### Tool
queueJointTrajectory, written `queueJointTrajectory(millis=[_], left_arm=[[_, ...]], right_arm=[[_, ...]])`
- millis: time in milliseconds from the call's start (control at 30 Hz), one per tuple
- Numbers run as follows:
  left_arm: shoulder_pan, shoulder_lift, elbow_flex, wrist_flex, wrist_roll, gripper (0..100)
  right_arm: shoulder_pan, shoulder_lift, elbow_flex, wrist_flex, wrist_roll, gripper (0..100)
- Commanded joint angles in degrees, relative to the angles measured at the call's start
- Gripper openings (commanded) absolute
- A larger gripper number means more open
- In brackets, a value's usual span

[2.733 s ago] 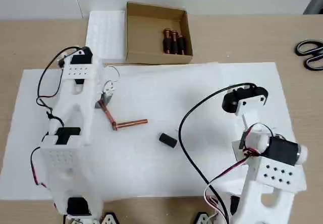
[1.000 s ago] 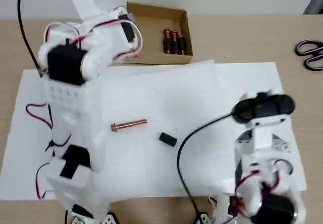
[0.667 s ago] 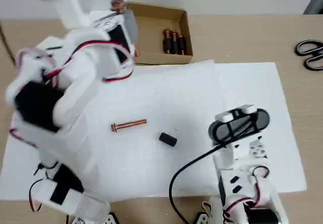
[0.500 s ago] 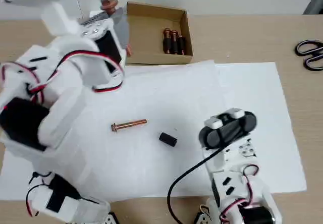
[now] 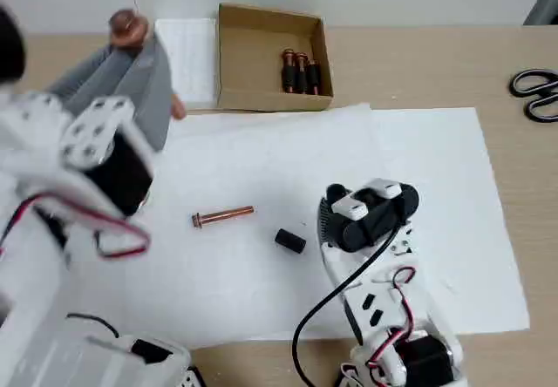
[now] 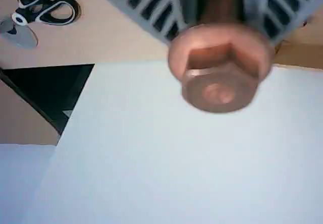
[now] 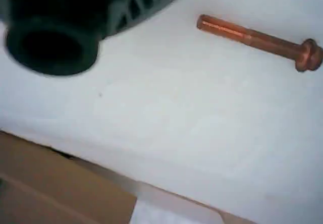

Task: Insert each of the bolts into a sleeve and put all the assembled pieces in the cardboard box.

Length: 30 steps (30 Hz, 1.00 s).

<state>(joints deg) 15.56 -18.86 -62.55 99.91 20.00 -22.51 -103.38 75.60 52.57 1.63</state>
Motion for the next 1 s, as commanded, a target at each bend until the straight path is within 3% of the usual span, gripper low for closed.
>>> queueJointTrajectory(millis=[0,333,633,767,967], left_arm=[[-0.3,-7.8,8.9,0.6,-1.5,1],[-0.4,-31.2,49.8,-4.2,-1.5,1],[-0.4,-53.8,90.2,-31.3,0.2,1],[-0.1,-58.6,99.9,-38.3,0.3,1],[1.2,-59.0,103.8,-41.0,6.1,1]], right_arm=[[-2.8,-0.5,0.7,-5.1,-1.7,0.4],[-6.9,-0.5,3.1,-7.4,-2.0,0.4],[-14.9,-0.5,3.3,-7.4,-1.9,0.4],[-17.1,-0.4,3.9,-7.4,-1.9,0.4],[-19.7,-0.4,6.2,-7.4,-1.9,0.4]])
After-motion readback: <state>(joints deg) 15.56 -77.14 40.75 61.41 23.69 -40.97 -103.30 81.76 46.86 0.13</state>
